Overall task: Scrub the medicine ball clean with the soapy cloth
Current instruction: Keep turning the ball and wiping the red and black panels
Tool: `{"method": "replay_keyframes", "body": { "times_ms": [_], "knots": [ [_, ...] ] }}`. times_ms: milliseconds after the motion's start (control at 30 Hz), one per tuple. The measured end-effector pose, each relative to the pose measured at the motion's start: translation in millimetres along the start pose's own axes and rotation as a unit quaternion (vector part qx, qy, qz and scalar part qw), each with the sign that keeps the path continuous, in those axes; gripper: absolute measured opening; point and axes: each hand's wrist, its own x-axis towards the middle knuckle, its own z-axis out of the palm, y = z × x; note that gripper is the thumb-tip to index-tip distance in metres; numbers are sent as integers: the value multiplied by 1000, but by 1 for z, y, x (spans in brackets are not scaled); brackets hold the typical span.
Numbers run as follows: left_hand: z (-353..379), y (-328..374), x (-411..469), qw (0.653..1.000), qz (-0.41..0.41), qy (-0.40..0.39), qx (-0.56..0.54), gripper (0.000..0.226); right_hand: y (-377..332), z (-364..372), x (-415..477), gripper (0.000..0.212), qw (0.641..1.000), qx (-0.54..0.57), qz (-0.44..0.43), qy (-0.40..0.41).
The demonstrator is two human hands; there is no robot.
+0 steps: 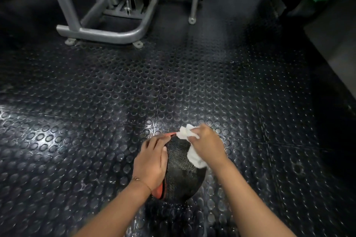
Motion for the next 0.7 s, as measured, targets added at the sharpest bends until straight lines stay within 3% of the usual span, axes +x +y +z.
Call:
{"method": "replay_keyframes", "body": {
  "times_ms": [267, 367, 467, 633, 700],
  "knots": [
    [-4, -16, 5, 1000, -5, -1, -24, 61, 2, 11, -74, 45, 985, -29, -155, 73],
    [-4, -17, 0, 999, -16, 15, -40, 60, -13, 7, -37, 31, 994, -12, -92, 53],
    [-6, -17, 6, 997, -59, 9, -42, 66, -19, 9, -10, 30, 999, 1, -33, 39],
    [-21, -41, 33, 994, -81, -61, -44, 50, -4, 25, -54, 42, 976, 16, -200, 85],
    [-27, -44, 41, 991, -87, -96, -32, 40, 1, 25, -43, 34, 985, 70, -139, 71]
  ]
}}
